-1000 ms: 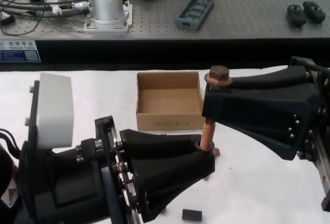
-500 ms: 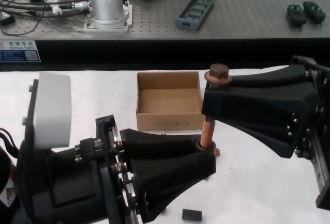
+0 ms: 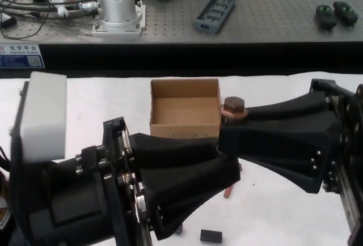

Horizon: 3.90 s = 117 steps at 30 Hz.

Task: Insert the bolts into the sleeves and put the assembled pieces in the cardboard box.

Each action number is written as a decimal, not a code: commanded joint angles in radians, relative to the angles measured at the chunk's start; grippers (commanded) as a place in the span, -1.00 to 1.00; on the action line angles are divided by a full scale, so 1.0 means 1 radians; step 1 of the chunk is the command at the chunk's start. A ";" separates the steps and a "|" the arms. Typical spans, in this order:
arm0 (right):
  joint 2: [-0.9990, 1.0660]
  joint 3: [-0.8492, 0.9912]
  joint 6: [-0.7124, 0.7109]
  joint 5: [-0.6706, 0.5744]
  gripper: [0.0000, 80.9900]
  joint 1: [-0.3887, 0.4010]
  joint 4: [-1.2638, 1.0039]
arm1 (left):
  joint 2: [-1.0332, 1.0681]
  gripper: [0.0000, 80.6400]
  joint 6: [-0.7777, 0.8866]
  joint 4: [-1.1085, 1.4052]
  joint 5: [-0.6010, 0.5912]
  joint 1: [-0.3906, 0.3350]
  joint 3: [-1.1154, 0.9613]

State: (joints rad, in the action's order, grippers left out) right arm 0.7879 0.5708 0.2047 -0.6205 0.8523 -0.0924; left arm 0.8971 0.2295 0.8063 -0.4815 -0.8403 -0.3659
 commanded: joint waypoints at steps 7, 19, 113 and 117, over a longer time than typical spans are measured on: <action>0.002 0.000 0.003 0.030 0.08 0.000 -0.018 | -0.005 -0.98 0.002 0.106 0.060 -0.002 -0.008; -0.068 0.000 0.004 0.115 -0.07 -0.022 -0.019 | -0.005 -0.98 0.225 0.034 0.298 0.015 -0.033; -0.581 0.000 -0.056 0.561 -0.93 -0.078 0.896 | 1.365 -0.43 0.107 -1.367 0.475 0.405 -1.528; -0.581 0.000 -0.058 0.561 -0.93 -0.078 0.896 | 1.355 -0.43 0.107 -1.382 0.459 0.405 -1.530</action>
State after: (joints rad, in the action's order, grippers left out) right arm 0.2150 0.5688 0.1476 -0.0609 0.7784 0.8032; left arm 2.2637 0.3368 -0.5511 -0.0229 -0.4399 -1.8826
